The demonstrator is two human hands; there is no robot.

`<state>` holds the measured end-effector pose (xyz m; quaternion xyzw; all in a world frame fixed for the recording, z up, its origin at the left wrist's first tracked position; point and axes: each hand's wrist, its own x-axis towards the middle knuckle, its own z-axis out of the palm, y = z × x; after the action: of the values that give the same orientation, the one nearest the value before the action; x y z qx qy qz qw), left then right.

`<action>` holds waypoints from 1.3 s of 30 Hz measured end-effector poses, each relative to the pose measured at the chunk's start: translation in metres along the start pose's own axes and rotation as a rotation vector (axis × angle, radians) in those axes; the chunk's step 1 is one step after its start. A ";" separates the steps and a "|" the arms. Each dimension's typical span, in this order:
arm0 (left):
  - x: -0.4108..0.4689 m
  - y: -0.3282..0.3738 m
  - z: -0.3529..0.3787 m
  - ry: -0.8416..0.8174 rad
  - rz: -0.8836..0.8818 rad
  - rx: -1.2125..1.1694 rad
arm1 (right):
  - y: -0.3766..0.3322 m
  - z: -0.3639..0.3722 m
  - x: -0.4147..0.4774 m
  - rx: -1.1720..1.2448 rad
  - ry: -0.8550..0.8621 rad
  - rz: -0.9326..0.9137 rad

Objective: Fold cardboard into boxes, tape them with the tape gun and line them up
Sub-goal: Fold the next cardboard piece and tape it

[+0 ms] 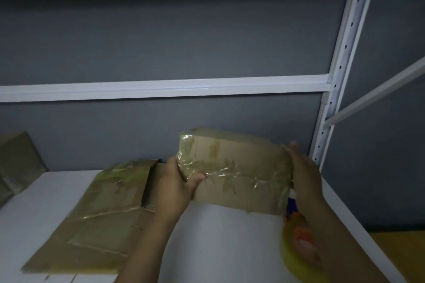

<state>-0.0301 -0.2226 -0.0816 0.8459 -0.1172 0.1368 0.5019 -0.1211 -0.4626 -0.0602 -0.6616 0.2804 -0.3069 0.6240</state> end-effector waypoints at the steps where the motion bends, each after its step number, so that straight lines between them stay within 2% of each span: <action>1: -0.003 0.001 -0.002 -0.031 -0.008 -0.027 | -0.004 0.000 0.000 0.019 0.021 0.021; 4: -0.011 0.000 -0.006 -0.108 -0.043 -0.200 | 0.001 0.000 -0.003 -0.047 -0.031 0.017; 6: -0.013 0.002 -0.010 -0.076 -0.103 -0.327 | 0.010 0.000 -0.008 -0.064 -0.081 -0.028; 10: -0.005 -0.010 -0.017 0.017 -0.140 -0.243 | 0.030 0.002 -0.018 -0.086 -0.128 -0.091; 14: -0.011 -0.031 -0.016 -0.055 -0.139 -0.188 | 0.052 0.003 -0.027 -0.156 -0.203 -0.055; 18: -0.031 -0.056 -0.005 -0.095 -0.207 -0.170 | 0.059 0.003 -0.028 -0.261 -0.255 -0.117; 20: -0.042 -0.066 -0.001 -0.129 -0.194 -0.185 | 0.057 0.000 -0.030 -0.186 -0.221 -0.082; 24: -0.049 -0.055 -0.018 -0.142 -0.140 -0.398 | 0.049 -0.013 -0.031 0.182 -0.106 0.245; 25: -0.049 -0.048 -0.025 -0.190 -0.127 -0.513 | 0.044 -0.017 -0.029 0.263 -0.083 0.259; 28: -0.038 -0.022 -0.041 -0.264 -0.156 -0.814 | 0.018 -0.024 -0.022 0.335 -0.113 0.099; 29: -0.033 -0.015 -0.044 -0.277 -0.176 -0.802 | 0.010 -0.024 -0.019 0.319 -0.141 0.072; 33: -0.014 0.005 -0.046 -0.296 -0.252 -0.403 | -0.018 -0.022 -0.015 0.043 -0.272 0.192; 36: 0.002 0.007 -0.051 -0.392 -0.183 -0.280 | -0.032 -0.029 -0.011 -0.192 -0.349 0.216; 37: 0.005 0.013 -0.055 -0.450 -0.148 -0.187 | -0.036 -0.031 -0.009 -0.266 -0.346 0.195; 39: 0.012 0.025 -0.058 -0.567 -0.112 0.048 | -0.041 -0.035 -0.012 -0.408 -0.458 0.075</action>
<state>-0.0338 -0.1841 -0.0304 0.8672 -0.2027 -0.1301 0.4357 -0.1559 -0.4742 -0.0185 -0.8144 0.2127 -0.0640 0.5360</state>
